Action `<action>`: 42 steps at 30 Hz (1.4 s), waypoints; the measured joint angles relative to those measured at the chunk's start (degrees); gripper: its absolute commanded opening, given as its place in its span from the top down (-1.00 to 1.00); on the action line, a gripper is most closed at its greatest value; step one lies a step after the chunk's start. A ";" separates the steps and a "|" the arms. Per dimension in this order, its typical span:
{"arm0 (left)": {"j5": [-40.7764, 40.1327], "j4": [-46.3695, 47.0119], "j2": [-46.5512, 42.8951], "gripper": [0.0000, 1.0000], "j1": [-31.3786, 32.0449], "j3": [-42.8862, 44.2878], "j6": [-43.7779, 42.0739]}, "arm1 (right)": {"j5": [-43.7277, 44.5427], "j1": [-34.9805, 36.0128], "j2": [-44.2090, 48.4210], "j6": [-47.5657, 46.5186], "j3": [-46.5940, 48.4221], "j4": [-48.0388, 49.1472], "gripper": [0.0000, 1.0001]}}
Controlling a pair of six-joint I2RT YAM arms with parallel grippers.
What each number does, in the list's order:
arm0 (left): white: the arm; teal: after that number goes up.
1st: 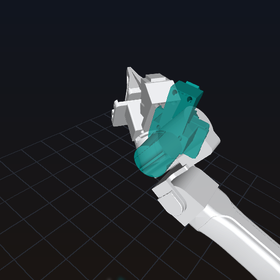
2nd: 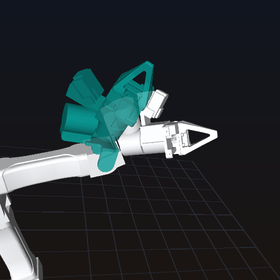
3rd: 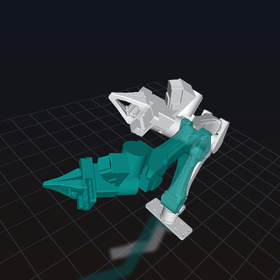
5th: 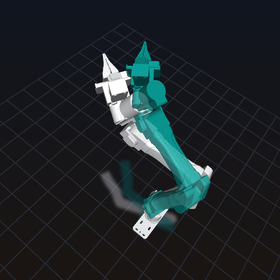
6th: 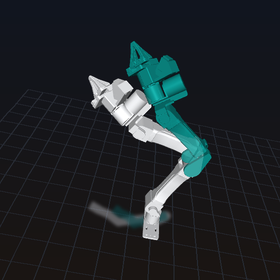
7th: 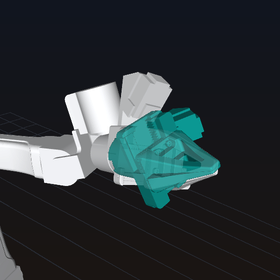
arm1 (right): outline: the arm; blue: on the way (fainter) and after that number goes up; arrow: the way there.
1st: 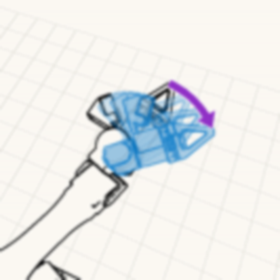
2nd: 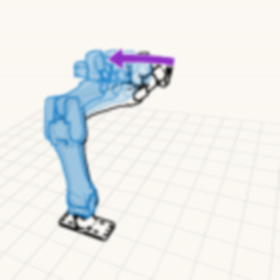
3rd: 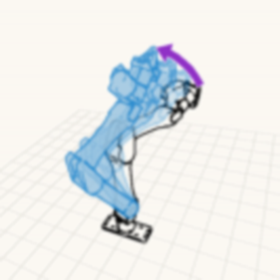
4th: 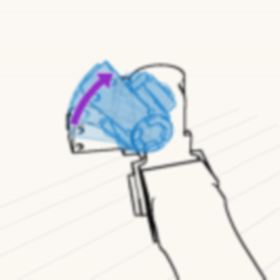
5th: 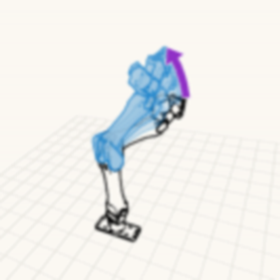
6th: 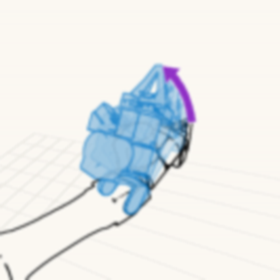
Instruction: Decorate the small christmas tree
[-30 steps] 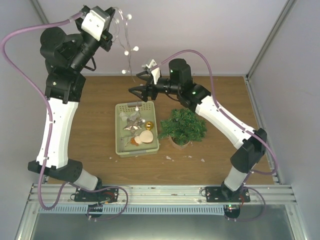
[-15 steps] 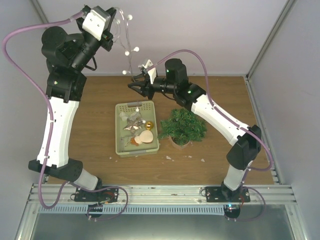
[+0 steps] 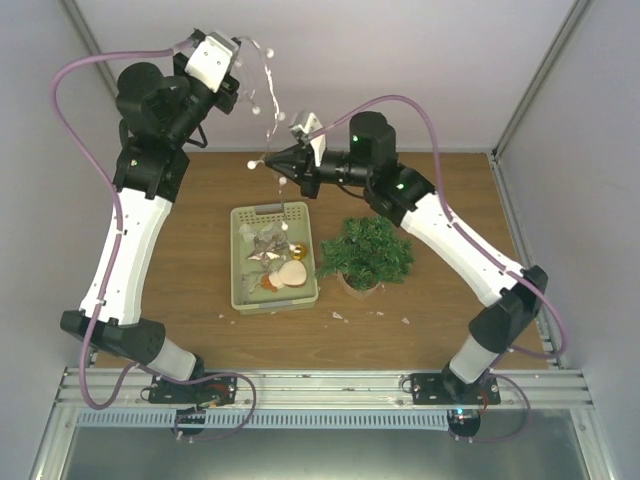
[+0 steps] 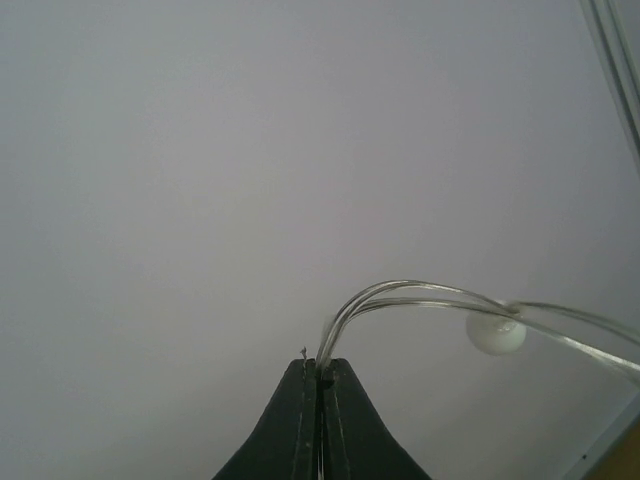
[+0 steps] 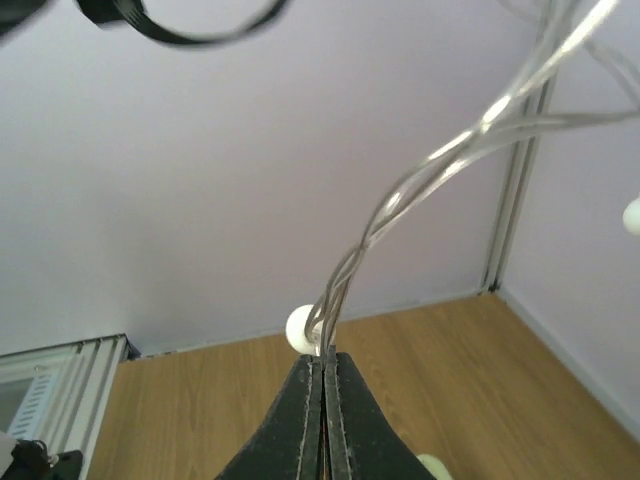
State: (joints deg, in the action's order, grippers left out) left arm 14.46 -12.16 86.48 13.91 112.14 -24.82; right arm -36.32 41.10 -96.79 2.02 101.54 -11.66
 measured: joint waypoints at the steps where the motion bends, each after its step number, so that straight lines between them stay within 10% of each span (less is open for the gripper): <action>1: -0.35 0.26 0.00 0.99 0.00 0.00 -0.07 | -0.02 0.00 1.07 -0.02 -0.11 0.02 0.99; 4: -0.85 1.53 0.00 0.93 0.00 0.17 -0.04 | -0.20 0.00 3.45 -0.02 -0.24 0.13 0.99; 8: -1.01 2.12 0.00 0.10 0.00 0.46 0.00 | -0.94 0.00 4.09 0.09 -0.24 0.55 0.99; 15: -0.61 3.04 -0.07 -0.11 -0.02 -1.70 0.09 | -0.90 0.00 3.58 0.37 -0.11 -0.02 0.99; 42: 1.16 2.62 -7.34 -0.08 -9.51 -34.21 -1.92 | 2.36 -6.73 -10.99 4.44 25.42 -0.24 0.99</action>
State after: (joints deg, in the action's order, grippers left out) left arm 15.62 -9.54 79.13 4.40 77.93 -26.74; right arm -33.95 34.37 -107.79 6.46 126.96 -11.90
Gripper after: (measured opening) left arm 0.559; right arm 0.017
